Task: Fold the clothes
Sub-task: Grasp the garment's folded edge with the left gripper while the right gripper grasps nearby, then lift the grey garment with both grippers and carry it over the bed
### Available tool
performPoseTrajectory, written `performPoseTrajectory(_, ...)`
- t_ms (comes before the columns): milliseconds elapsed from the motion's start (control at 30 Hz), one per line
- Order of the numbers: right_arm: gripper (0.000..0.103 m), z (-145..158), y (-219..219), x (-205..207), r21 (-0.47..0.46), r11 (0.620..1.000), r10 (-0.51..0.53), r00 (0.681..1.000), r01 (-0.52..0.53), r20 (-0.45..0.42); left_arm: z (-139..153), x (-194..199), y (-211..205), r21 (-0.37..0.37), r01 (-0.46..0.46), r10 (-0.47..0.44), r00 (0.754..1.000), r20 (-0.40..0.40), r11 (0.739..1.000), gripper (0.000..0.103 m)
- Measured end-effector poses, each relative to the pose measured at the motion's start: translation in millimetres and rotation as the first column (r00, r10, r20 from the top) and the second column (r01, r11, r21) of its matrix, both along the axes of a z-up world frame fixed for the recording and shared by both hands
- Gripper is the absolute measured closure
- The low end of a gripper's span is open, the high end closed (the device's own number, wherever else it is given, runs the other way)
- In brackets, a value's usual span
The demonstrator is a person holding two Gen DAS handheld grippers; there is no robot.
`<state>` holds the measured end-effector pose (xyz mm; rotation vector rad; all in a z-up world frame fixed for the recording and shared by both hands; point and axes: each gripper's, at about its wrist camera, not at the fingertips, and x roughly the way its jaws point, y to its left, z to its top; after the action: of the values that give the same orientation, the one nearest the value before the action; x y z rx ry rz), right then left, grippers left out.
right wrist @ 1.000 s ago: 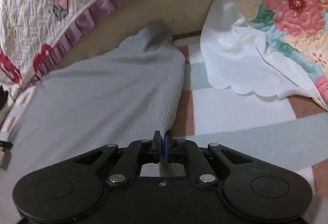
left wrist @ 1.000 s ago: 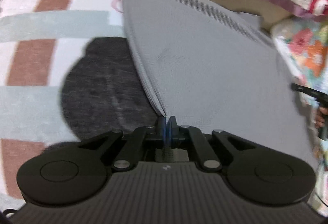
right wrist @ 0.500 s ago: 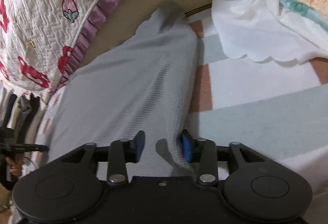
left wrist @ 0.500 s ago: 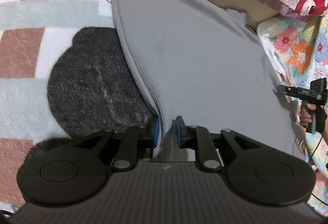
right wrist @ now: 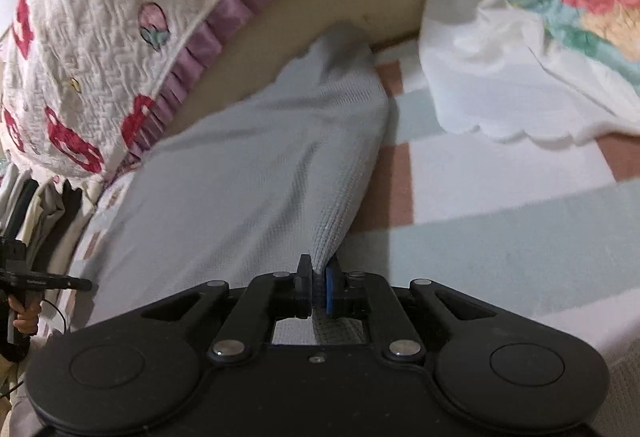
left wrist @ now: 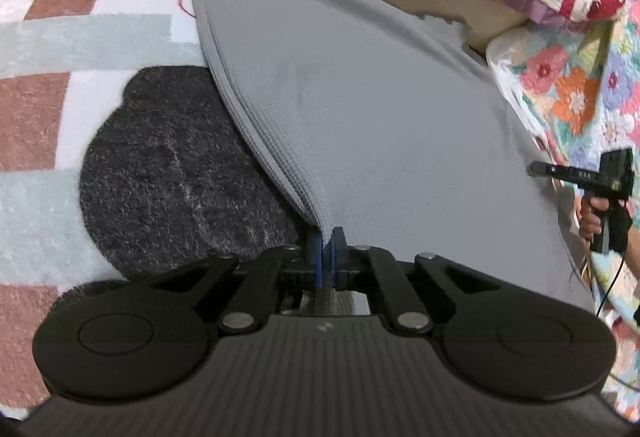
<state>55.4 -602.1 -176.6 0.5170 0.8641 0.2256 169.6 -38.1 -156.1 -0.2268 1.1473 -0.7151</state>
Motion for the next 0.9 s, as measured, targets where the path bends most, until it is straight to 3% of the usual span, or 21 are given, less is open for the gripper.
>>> performPoseTrajectory(67,0.086,-4.7,0.6,2.1,0.009,1.000,0.010,0.999,-0.010,-0.031,-3.6,-0.9,-3.4,-0.002,0.013,-0.013,1.000,-0.021,1.000,0.089)
performPoseTrajectory(200,0.051,-8.7,1.8,2.8,0.096,0.995,0.019,0.999,-0.016,-0.027,-5.2,-1.7,-7.2,-0.014,0.027,-0.028,0.999,-0.026,1.000,0.075)
performPoseTrajectory(233,0.050,-8.9,2.9,4.0,0.104,0.994,0.022,0.999,-0.019,-0.026,-5.5,-1.2,-7.9,-0.022,0.025,-0.026,0.999,-0.030,0.999,0.073)
performPoseTrajectory(300,0.052,-9.0,8.7,5.5,0.084,0.996,0.023,1.000,-0.023,-0.005,-6.3,-1.2,-10.1,-0.029,0.018,-0.019,1.000,-0.023,0.999,0.071)
performPoseTrajectory(333,0.063,-9.1,13.6,6.1,0.057,0.998,0.021,1.000,-0.021,0.007,-6.4,-2.2,-11.8,-0.026,0.020,-0.020,1.000,-0.010,0.999,0.071)
performPoseTrajectory(367,0.071,-8.7,20.7,7.0,0.012,1.000,0.017,1.000,-0.017,0.013,-6.1,-4.6,-14.3,-0.002,0.024,-0.024,1.000,0.013,1.000,0.080)
performPoseTrajectory(400,0.089,-6.5,27.3,8.4,-0.040,0.999,0.023,1.000,-0.023,0.011,-5.5,-7.9,-17.2,0.038,0.029,-0.031,0.999,0.041,0.999,0.100)
performPoseTrajectory(433,0.094,-4.4,32.0,8.8,-0.078,0.996,0.032,0.999,-0.031,0.013,-4.6,-11.1,-19.5,0.062,0.040,-0.044,0.997,0.065,0.997,0.100)
performPoseTrajectory(533,0.095,2.0,38.3,3.1,-0.130,0.990,0.052,0.998,-0.045,0.048,2.5,-16.8,-21.1,0.061,0.044,-0.051,0.992,0.112,0.997,0.100)
performPoseTrajectory(633,0.095,8.5,29.8,-0.2,-0.128,0.992,0.016,0.998,-0.009,0.053,1.1,-13.1,-23.5,0.072,0.049,-0.055,0.994,0.096,0.996,0.100)
performPoseTrajectory(800,0.082,2.5,17.2,-5.2,-0.077,0.996,0.042,0.998,-0.045,-0.039,-6.7,-9.8,-16.9,0.038,0.033,-0.035,0.998,0.060,0.999,0.092)
performPoseTrajectory(900,0.080,-2.2,11.4,-11.2,-0.012,1.000,0.022,0.999,-0.022,-0.028,-8.9,-10.2,-19.2,0.047,0.043,-0.047,0.995,0.086,0.998,0.099)
